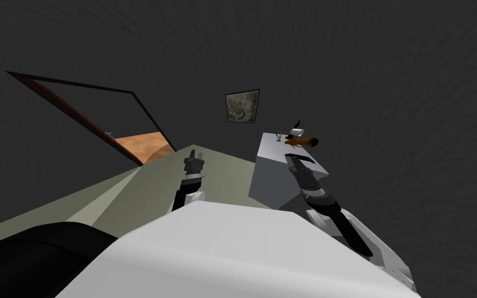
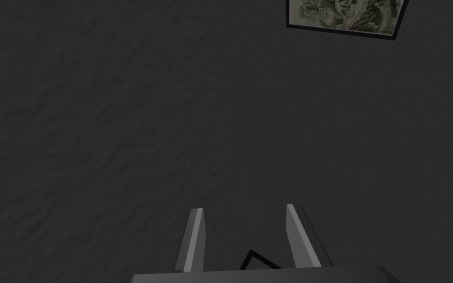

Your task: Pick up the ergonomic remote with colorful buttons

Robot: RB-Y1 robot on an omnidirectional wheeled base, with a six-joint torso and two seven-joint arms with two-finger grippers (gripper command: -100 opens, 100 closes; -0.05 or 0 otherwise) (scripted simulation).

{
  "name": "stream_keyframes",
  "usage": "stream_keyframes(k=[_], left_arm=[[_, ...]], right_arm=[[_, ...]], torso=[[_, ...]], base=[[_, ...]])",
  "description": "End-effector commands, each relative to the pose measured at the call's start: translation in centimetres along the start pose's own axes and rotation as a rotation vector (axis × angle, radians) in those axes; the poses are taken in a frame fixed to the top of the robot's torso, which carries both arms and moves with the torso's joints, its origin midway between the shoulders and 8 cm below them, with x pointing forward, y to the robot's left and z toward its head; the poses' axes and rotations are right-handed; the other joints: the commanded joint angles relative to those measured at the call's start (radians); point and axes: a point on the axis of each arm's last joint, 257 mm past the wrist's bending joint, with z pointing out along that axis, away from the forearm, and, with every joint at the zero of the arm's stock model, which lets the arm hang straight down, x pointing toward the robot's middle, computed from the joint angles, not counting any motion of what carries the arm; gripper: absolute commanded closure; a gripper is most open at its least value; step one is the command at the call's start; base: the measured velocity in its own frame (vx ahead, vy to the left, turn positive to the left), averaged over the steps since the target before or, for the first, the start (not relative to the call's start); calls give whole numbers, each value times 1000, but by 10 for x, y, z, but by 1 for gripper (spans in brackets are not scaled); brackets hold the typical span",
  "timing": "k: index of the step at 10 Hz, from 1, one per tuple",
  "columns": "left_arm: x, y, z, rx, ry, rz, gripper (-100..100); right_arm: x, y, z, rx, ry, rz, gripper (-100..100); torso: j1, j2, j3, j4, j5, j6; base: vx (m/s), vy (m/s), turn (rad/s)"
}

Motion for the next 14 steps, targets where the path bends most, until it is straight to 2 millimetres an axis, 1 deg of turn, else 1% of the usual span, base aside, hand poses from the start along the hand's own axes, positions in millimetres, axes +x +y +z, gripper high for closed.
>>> stream_keyframes(k=[1,2,4,5,7,8,10,11,13,14], left_arm=[[0,0,0,0,0,0,0],[0,0,0,0,0,0,0],[0,0,0,0,0,0,0],[0,0,0,0,0,0,0],[0,0,0,0,0,0,0],[0,0,0,0,0,0,0],[0,0,0,0,0,0,0],[0,0,0,0,0,0,0],[0,0,0,0,0,0,0],[0,0,0,0,0,0,0]], right_arm=[[3,0,1,-6,34,-11,-100],[5,-6,-6,-5,72,-34,-100],[9,-5,-5,-12,110,-43,-100],[11,-12,-12,-12,153,-68,-100],[14,-12,-12,-19,190,-77,-100],[15,-19,-19,-17,235,-103,-100],[18,-19,-19,-25,274,-112,-100],[18,-27,-27,-22,319,-139,-100],[21,-27,-26,-31,361,-149,-100],[21,-35,-35,-27,407,-176,-100]], torso=[[0,0,0,0,0,0],[-1,-1,-1,0,0,0],[0,-1,0,0,0,0],[-1,-2,-1,0,0,0],[-1,-1,-1,0,0,0],[-2,-2,-1,0,0,0],[-1,-1,-1,0,0,0],[-2,-2,-1,0,0,0],[-1,-2,-1,0,0,0],[-2,-2,-1,0,0,0]], base=[[-25,24,-16],[-41,40,71],[-32,34,22],[-40,40,68],[-29,27,22],[-36,46,72],[-24,31,19],[-29,31,70],[-21,27,20],[-22,36,74]])
